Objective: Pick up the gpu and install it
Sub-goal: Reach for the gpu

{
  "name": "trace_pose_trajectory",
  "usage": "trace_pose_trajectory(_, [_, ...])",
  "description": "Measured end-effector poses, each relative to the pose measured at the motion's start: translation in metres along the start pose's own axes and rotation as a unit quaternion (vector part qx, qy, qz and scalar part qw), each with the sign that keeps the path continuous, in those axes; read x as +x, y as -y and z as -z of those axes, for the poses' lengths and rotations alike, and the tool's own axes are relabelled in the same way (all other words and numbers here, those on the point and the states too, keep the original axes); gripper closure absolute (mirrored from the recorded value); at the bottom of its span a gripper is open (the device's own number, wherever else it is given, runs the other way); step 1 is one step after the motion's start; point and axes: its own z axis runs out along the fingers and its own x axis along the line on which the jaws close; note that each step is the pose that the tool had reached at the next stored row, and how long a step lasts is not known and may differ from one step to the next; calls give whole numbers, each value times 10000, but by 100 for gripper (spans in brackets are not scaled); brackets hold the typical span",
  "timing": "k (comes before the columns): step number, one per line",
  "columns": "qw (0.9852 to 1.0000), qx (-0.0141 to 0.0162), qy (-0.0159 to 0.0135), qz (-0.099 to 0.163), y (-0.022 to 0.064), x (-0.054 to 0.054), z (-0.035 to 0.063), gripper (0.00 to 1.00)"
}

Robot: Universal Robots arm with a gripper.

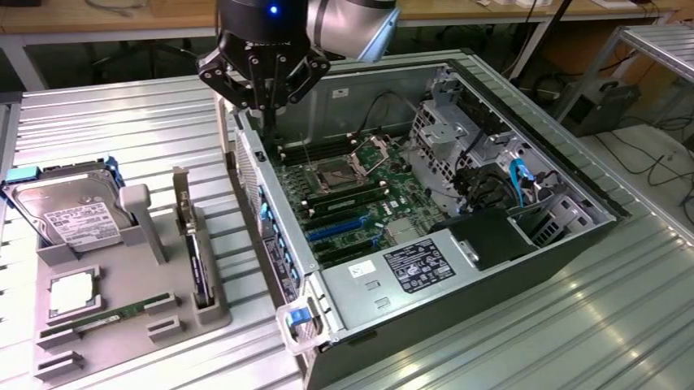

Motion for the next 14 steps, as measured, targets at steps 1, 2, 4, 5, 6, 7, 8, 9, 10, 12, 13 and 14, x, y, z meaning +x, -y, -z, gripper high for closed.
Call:
trace_pose_trajectory(1, [10000, 0, 0, 0, 0, 1, 0, 87])
trace_pose_trajectory(2, [10000, 0, 0, 0, 1, 3, 0, 87])
trace_pose_trajectory(4, [10000, 0, 0, 0, 6, 14, 1, 87])
trace_pose_trajectory(5, [10000, 1, 0, 0, 13, 23, 1, 87])
trace_pose_trajectory(6, [10000, 0, 0, -1, 18, 35, -1, 87])
trace_pose_trajectory(7, [10000, 0, 0, 0, 26, 60, -5, 87])
trace_pose_trajectory(8, [10000, 0, 0, -1, 35, 86, -7, 87])
trace_pose_trajectory(9, [10000, 0, 0, 0, 53, 127, -12, 87])
trace_pose_trajectory(10, [10000, 0, 0, 0, 66, 164, -14, 87])
trace_pose_trajectory(12, [10000, 0, 0, 0, 98, 256, -20, 87])
trace_pose_trajectory(13, [10000, 0, 0, 0, 113, 295, -24, 87])
trace_pose_trajectory(14, [10000, 0, 0, 0, 127, 336, -28, 87])
